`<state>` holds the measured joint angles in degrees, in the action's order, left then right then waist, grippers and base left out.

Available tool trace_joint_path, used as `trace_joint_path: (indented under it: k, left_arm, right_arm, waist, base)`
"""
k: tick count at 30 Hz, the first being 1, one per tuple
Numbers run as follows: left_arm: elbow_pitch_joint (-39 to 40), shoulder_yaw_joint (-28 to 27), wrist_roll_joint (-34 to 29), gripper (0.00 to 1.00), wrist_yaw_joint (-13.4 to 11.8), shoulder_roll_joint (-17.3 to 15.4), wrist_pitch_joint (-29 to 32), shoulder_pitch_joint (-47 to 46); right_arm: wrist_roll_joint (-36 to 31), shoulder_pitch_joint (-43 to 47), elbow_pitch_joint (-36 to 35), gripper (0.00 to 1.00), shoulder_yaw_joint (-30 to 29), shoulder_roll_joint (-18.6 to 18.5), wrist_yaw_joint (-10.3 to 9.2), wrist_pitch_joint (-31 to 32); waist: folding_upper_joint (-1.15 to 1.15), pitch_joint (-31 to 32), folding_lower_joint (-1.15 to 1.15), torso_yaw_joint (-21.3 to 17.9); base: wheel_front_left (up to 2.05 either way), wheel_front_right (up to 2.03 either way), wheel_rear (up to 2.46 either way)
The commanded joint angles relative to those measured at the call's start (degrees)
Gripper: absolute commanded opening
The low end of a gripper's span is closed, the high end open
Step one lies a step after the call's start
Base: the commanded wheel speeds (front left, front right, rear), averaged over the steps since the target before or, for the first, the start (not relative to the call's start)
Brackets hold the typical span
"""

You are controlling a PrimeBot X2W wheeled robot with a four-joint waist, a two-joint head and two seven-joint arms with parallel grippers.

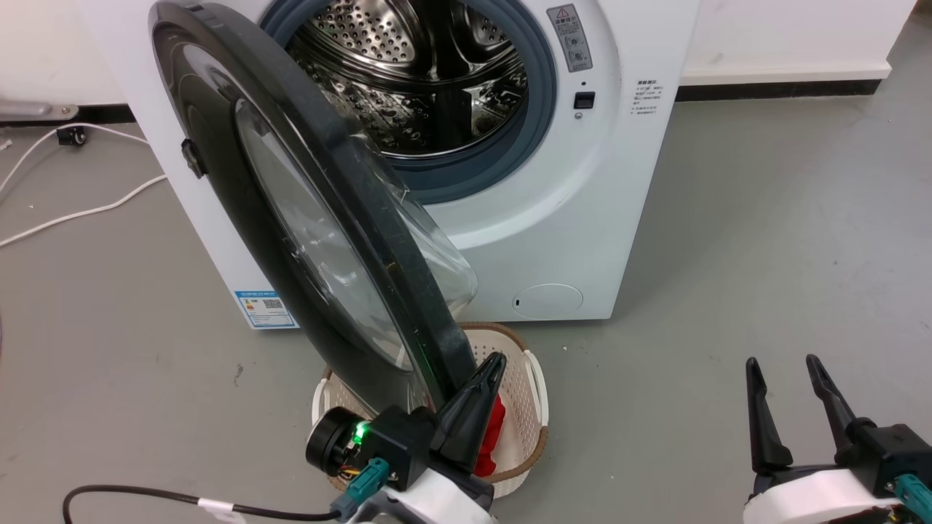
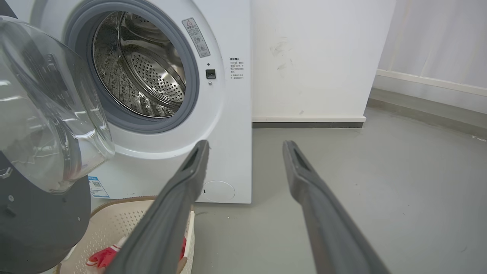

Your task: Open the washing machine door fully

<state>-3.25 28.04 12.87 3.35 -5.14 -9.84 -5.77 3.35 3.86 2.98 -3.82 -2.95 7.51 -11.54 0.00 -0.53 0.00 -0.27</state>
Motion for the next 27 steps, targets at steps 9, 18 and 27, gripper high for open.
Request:
trace_joint_path:
  k: [9,18,27]
  left_arm:
    - [-1.35,-1.59,0.83,0.0,-2.36,-1.0,0.06,1.05]
    - [1.18,-2.42,1.47,0.0,-4.69,-2.16,0.56,5.24]
    - [3.98,-3.22,1.34,0.0,-6.57,-3.56,0.51,8.14]
  right_arm:
    - [0.15,-0.18,0.47,1.0,0.12,0.14,-0.04,-0.09]
    - [0.06,0.61,0.26,1.0,-0.31,0.14,-0.04,-0.05]
    - [0.24,0.97,0.28,1.0,-0.41,0.14,-0.04,-0.03]
  waist:
    - [0.0,0.79,0.0,0.32]
    - [0.0,1.78,0.0,1.92]
    - [0.0,2.41,0.0,4.78]
  base:
    - [0.0,0.0,0.0]
    - [0.0,0.0,0.0]
    - [0.0,0.0,0.0]
